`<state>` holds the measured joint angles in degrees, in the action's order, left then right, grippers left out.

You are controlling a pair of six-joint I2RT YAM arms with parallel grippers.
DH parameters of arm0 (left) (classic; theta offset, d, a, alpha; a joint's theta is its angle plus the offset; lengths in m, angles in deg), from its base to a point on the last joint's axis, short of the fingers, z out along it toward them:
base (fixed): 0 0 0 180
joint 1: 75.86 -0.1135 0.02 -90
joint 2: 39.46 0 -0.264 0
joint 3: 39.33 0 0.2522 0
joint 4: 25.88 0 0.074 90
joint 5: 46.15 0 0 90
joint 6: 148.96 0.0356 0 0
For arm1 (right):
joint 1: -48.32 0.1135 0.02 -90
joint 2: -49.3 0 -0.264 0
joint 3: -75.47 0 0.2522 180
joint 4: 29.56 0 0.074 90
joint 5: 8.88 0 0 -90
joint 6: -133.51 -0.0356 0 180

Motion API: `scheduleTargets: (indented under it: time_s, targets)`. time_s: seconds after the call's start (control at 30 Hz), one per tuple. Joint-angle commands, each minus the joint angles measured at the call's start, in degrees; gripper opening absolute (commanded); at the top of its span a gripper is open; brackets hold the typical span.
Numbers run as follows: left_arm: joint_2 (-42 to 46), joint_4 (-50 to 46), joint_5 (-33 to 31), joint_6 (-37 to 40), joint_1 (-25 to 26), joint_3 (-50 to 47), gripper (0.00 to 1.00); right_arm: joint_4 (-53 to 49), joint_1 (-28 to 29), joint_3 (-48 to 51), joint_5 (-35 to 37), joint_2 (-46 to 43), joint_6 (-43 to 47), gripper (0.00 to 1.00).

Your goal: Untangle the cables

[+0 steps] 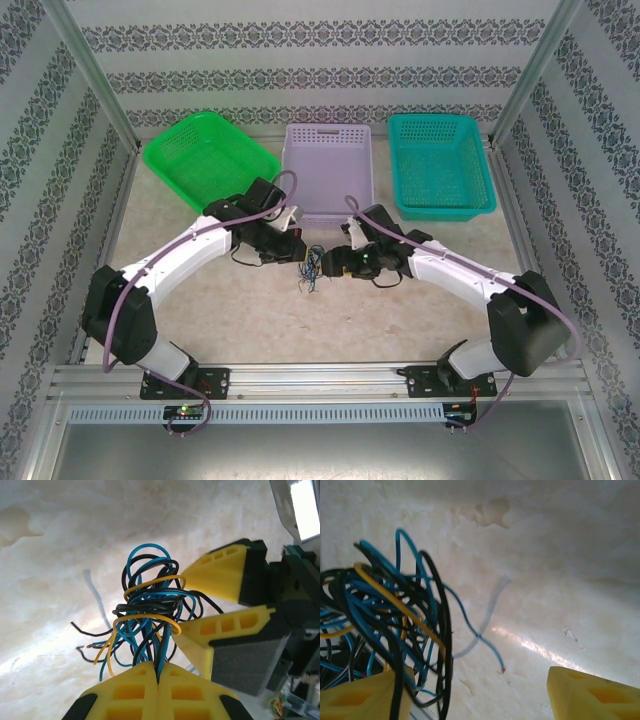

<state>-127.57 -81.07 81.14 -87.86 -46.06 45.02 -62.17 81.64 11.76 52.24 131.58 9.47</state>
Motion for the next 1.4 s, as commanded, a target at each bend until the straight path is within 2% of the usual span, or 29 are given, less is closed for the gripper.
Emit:
scheduleTargets:
  time_s: [0.0,0.17,0.3,0.43,0.5,0.6,0.63,0.67,0.7,0.77,0.83,0.9,1.0,1.1,1.17,1.37]
  targets:
    - [-0.89,-4.84,8.89,4.48,-1.74,2.84,0.00,8.75,-1.68,1.09,-9.02,-0.69,2.03,0.73]
    - [-2.77,-8.01,11.55,7.35,-2.55,4.79,0.00,13.01,-2.56,0.95,-15.18,0.86,0.79,0.72]
    - [-3.21,-7.61,11.81,7.28,-2.63,5.24,0.00,15.58,-2.21,0.17,-17.49,3.49,-0.92,0.64]
    - [-3.70,-7.85,10.76,7.33,-2.78,5.53,0.00,15.08,-1.92,-0.19,-16.45,4.17,-1.30,0.32]
    - [-3.54,-8.20,9.53,7.30,-2.94,5.69,0.00,14.79,-2.25,0.52,-15.18,3.14,-1.58,0.20]
    - [-2.77,-8.82,5.26,6.11,-3.11,5.83,0.00,14.01,-2.64,1.47,-13.63,0.81,-2.18,0.00]
    - [-2.13,-9.41,1.91,4.89,-3.13,6.02,0.04,14.11,-2.73,1.76,-13.10,0.11,-2.93,0.00]
    - [-1.23,-9.62,-1.73,2.15,-3.21,5.93,0.21,14.08,-2.82,1.95,-12.21,-0.71,-3.94,0.00]
    - [-0.04,-9.21,-5.03,-1.86,-3.31,5.43,0.44,14.03,-2.74,2.22,-10.71,-1.29,-5.37,0.00]
    - [4.13,-7.89,-11.10,-13.04,-3.33,3.35,0.67,15.25,-2.32,3.08,-7.70,-2.76,-8.93,0.00]
    - [10.02,2.60,-8.84,-26.02,-3.02,-2.77,0.70,15.46,-1.86,3.46,-3.73,-3.94,-12.80,0.00]
    - [14.92,11.04,-9.88,-37.77,-1.76,-8.25,0.74,15.40,-1.77,3.38,-1.09,-4.46,-16.64,0.00]
    - [17.98,21.19,-9.81,-48.18,0.07,-14.30,0.73,15.52,-1.35,3.30,2.34,-5.20,-21.09,0.00]
    - [16.29,27.28,-6.44,-50.91,1.05,-16.21,0.72,13.18,-0.91,1.12,2.96,-4.13,-22.96,0.00]
    - [14.64,27.97,-4.99,-51.46,1.64,-16.06,0.72,12.28,-0.71,-0.02,2.66,-3.47,-24.15,0.00]
    - [12.27,33.36,-5.80,-56.04,3.32,-18.74,0.77,12.52,-0.30,-1.84,1.19,-2.75,-28.18,0.00]
